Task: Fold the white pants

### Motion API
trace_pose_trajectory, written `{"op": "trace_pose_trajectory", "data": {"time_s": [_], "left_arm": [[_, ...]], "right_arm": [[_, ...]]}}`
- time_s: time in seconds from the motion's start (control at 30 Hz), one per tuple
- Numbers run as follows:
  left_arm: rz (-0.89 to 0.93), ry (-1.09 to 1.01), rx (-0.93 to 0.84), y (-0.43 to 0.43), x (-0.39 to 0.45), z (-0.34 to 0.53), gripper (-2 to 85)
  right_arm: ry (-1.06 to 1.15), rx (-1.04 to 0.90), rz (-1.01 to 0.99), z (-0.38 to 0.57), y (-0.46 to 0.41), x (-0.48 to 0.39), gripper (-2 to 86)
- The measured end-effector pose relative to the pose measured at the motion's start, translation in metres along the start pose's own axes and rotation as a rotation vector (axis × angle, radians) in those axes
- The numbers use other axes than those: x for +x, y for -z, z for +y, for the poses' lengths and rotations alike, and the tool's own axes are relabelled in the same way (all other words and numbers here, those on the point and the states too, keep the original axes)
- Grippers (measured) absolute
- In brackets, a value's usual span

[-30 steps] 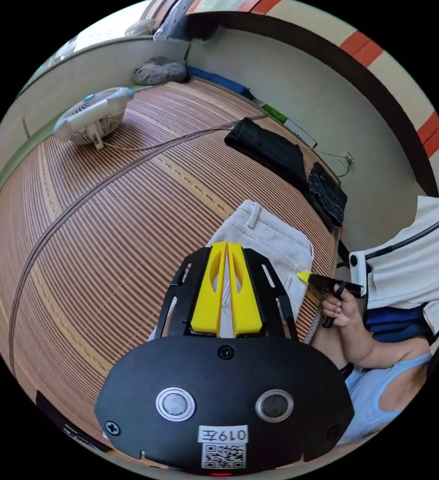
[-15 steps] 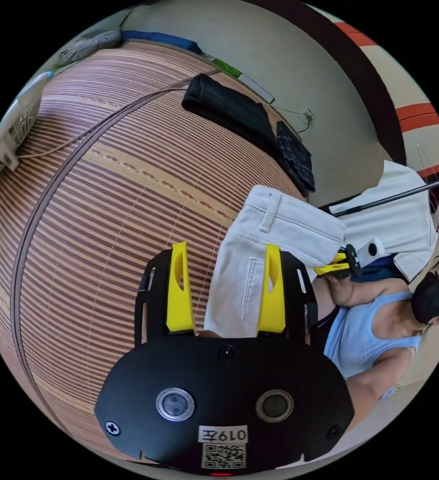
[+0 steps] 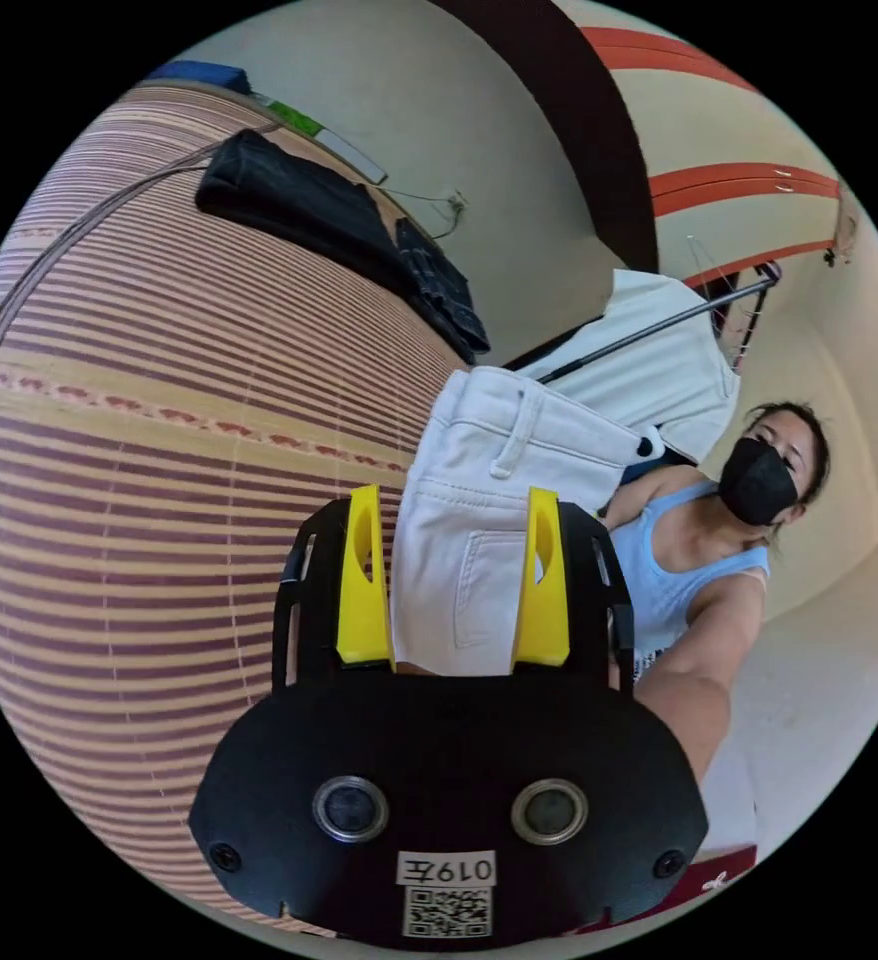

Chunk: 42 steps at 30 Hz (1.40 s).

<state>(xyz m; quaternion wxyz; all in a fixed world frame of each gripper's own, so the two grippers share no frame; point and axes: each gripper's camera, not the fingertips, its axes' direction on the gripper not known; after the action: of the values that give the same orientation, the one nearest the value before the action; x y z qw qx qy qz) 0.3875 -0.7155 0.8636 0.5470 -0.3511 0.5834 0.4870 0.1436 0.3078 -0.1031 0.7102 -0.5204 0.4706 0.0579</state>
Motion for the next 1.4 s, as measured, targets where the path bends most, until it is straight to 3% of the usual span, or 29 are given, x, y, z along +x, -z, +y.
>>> {"op": "trace_pose_trajectory", "data": {"time_s": [0.37,0.6,1.1,1.3,1.4], "left_arm": [[-0.193,-0.118,0.094,0.065,0.08,0.091,4.1],[-0.23,-0.23,0.219,0.111,0.181,0.177,1.9],[-0.348,-0.395,0.602,0.237,0.438,0.497,4.4],[-0.37,-0.293,0.767,0.25,0.484,0.666,6.1],[-0.401,-0.121,0.814,0.245,0.489,0.752,6.8]], "right_arm": [[0.023,0.007,0.05,-0.016,-0.003,-0.08,5.5],[0.136,0.087,0.145,-0.033,0.014,-0.184,5.6],[0.574,0.128,0.367,-0.169,-0.014,-0.582,5.8],[0.714,0.045,0.376,-0.18,-0.084,-0.74,5.8],[0.828,-0.034,0.426,-0.17,-0.135,-0.812,5.9]]}}
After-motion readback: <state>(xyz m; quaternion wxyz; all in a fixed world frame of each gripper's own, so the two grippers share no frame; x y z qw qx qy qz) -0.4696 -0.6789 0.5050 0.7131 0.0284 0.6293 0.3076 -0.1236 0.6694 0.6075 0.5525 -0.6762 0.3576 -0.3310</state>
